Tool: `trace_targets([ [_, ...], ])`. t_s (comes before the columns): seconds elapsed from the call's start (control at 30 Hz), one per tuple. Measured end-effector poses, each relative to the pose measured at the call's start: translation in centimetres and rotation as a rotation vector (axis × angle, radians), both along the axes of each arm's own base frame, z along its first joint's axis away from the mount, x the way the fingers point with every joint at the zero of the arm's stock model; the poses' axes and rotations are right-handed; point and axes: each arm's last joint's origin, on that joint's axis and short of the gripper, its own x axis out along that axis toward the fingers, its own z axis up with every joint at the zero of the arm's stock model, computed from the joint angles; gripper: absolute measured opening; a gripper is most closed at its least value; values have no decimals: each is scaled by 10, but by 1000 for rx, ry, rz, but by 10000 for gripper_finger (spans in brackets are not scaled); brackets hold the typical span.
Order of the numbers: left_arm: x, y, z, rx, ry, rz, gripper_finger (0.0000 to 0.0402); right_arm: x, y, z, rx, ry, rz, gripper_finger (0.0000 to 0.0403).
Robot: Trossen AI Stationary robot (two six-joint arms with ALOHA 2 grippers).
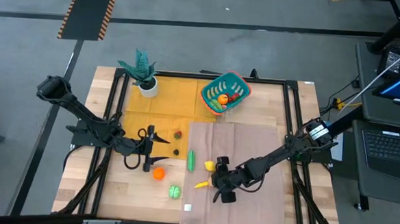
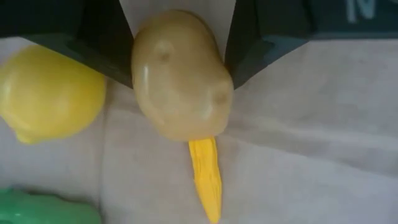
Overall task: Pick and placing Produce into tupperware
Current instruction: Put the potato into the basket
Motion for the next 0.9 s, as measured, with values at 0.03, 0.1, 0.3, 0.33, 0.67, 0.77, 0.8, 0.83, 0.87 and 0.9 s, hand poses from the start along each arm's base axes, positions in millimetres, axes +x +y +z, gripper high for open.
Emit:
trace_targets([
  [0.03, 0, 0, 0, 1, 1, 0, 275, 0, 0, 0, 1, 0, -1, 223],
  [0.1, 0, 0, 0, 1, 2, 0, 275, 0, 0, 0, 8, 1, -12, 221],
  [0.3, 0, 0, 0, 1, 1, 0, 275, 2, 1, 3, 20, -4, -23, 198],
  [0.33, 0, 0, 0, 1, 2, 0, 275, 3, 2, 4, 20, -5, -23, 198],
  [0.67, 0, 0, 0, 1, 2, 0, 275, 5, 3, 10, 11, 32, -40, 193],
  [0.77, 0, 0, 0, 1, 1, 0, 275, 5, 3, 10, 13, 33, -44, 194],
  [0.8, 0, 0, 0, 1, 1, 0, 275, 5, 3, 10, 14, 33, -45, 192],
  [0.83, 0, 0, 0, 1, 1, 0, 275, 5, 3, 10, 14, 33, -45, 190],
  [0.87, 0, 0, 0, 1, 1, 0, 275, 5, 3, 10, 14, 33, -45, 189],
  [0.9, 0, 0, 0, 1, 1, 0, 275, 5, 3, 10, 14, 33, -45, 188],
])
